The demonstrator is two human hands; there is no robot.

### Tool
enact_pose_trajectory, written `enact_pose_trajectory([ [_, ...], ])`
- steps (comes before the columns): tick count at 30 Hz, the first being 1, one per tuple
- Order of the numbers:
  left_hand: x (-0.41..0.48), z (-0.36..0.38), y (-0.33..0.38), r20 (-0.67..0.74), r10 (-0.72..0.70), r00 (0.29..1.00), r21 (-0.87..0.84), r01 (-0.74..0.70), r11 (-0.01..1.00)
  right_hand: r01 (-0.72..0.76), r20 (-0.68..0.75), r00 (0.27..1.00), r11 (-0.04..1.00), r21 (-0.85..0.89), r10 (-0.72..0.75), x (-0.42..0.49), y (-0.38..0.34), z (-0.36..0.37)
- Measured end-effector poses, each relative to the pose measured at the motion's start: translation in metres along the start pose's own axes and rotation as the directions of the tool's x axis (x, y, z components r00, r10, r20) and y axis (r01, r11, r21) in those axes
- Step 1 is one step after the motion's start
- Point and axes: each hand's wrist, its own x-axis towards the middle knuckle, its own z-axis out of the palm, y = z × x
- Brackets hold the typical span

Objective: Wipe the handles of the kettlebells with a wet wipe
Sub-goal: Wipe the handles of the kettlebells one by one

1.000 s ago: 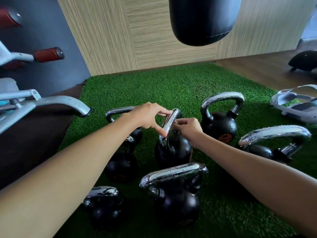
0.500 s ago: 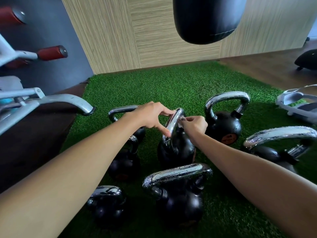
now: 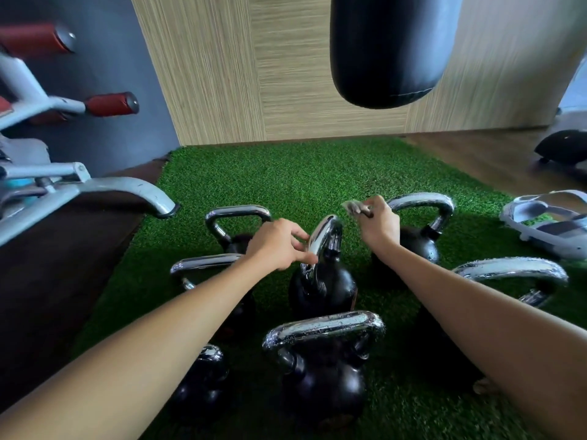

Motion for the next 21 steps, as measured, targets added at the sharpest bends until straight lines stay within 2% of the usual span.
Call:
enact_pose_trajectory([
  [2, -0.007, 0.013, 0.001, -0.088, -0.03, 0.996, -0.031, 0.028, 0.999, 0.167, 0.133, 0.979, 0.982, -0.094, -0.154, 0.01, -0.01, -0.004],
  [4, -0.011, 0.024, 0.002, -0.174, -0.018, 0.985, -0.013, 0.016, 1.0, 0.289, 0.287, 0.928, 0.947, -0.142, -0.24, 0.017, -0.014, -0.004],
  [8, -0.01, 0.034, -0.003, -0.198, 0.032, 0.98, -0.061, -0.045, 0.997, 0.348, 0.474, 0.852, 0.917, -0.195, -0.223, 0.029, -0.019, -0.002],
  [12, -0.013, 0.036, -0.006, -0.206, 0.111, 0.972, -0.08, -0.13, 0.988, 0.461, 0.644, 0.733, 0.856, -0.236, -0.217, 0.044, -0.024, -0.004],
  [15, -0.01, 0.034, -0.005, -0.208, 0.127, 0.97, -0.079, -0.146, 0.986, 0.472, 0.689, 0.699, 0.846, -0.245, -0.19, 0.049, -0.025, -0.002],
  [21, 0.0, 0.013, -0.016, -0.102, 0.211, 0.972, 0.047, -0.207, 0.977, 0.469, 0.628, 0.753, 0.83, -0.303, -0.196, 0.033, -0.027, -0.01],
])
